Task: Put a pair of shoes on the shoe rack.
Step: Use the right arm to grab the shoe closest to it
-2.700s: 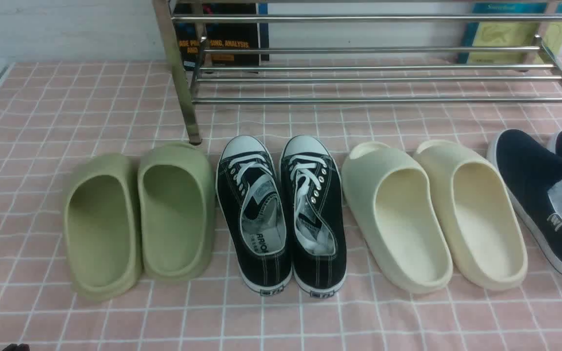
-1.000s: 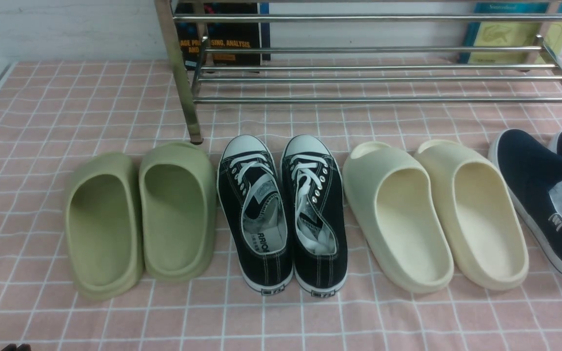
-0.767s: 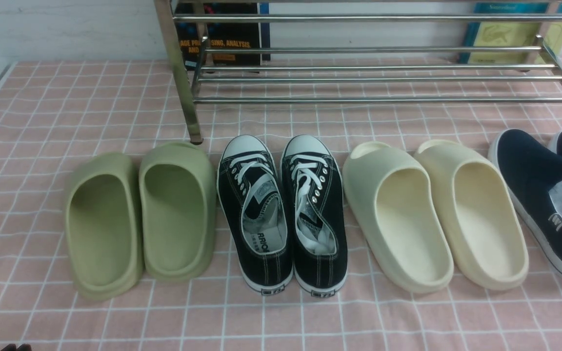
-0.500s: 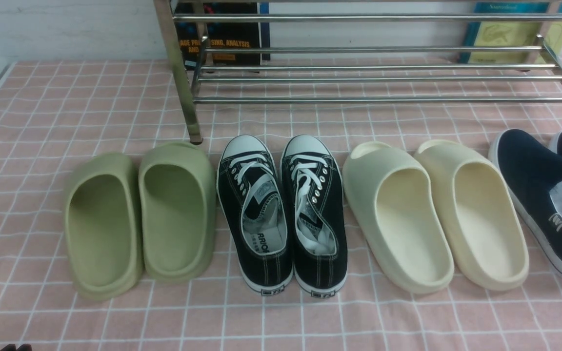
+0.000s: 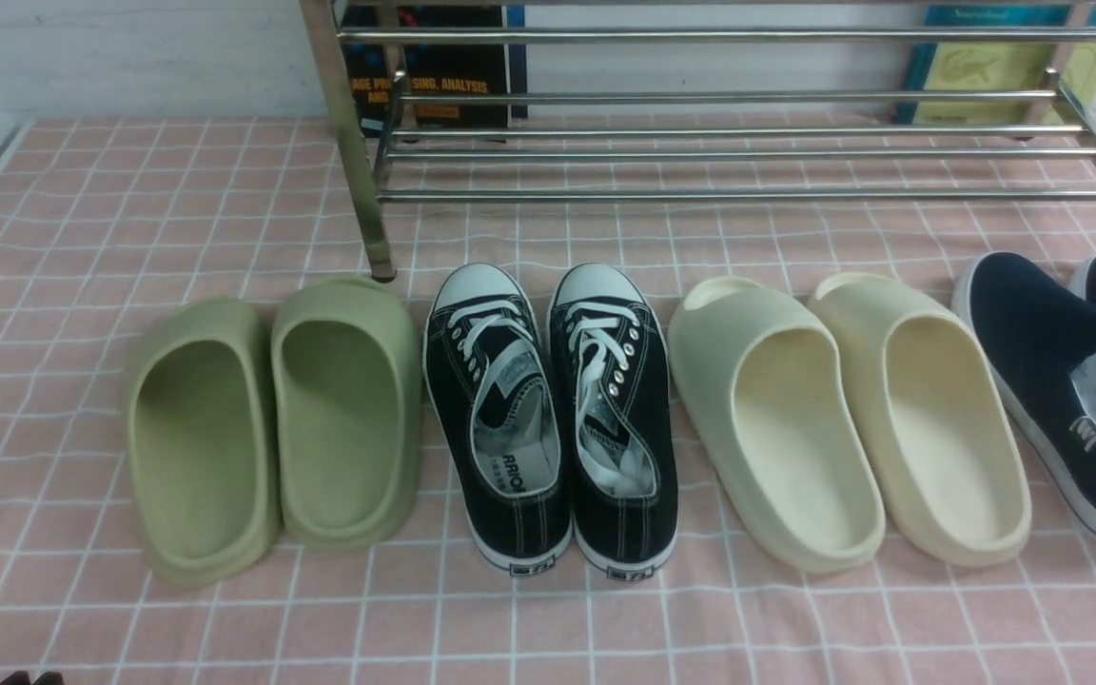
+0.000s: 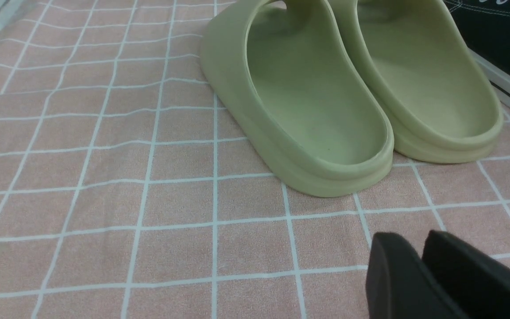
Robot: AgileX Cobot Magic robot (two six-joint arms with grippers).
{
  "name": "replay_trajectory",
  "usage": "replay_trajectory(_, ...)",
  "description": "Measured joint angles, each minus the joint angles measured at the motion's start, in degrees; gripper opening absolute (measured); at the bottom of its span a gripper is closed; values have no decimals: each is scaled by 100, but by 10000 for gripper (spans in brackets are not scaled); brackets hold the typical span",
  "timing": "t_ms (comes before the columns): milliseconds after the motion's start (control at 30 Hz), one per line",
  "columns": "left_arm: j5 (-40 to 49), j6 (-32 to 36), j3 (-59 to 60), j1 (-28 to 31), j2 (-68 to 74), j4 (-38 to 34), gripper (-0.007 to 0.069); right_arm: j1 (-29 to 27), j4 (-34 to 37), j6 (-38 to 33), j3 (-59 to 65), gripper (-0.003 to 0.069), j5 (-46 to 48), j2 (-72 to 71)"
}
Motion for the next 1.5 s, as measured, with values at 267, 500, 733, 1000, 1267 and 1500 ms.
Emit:
replay_trajectory(267,0,0,0,0,0,0,144,0,46,-300,-1614,-3,4057,2308)
replay_trajectory(500,0,0,0,0,0,0,148,0,48,-736,-2491,58,5352,3959)
replay_trajectory(733,0,0,0,0,0,0,158,0,-381,-769,-2588,247,4660,4752)
replay_trajectory(1000,0,0,0,0,0,0,167,0,-766,-771,-2631,424,3761,5830)
replay_trajectory(1267,0,0,0,0,0,0,177,0,-693,-775,-2638,181,3528,6453)
replay_trajectory(1500,0,0,0,0,0,0,181,30,-630,-775,-2649,27,3618,6417)
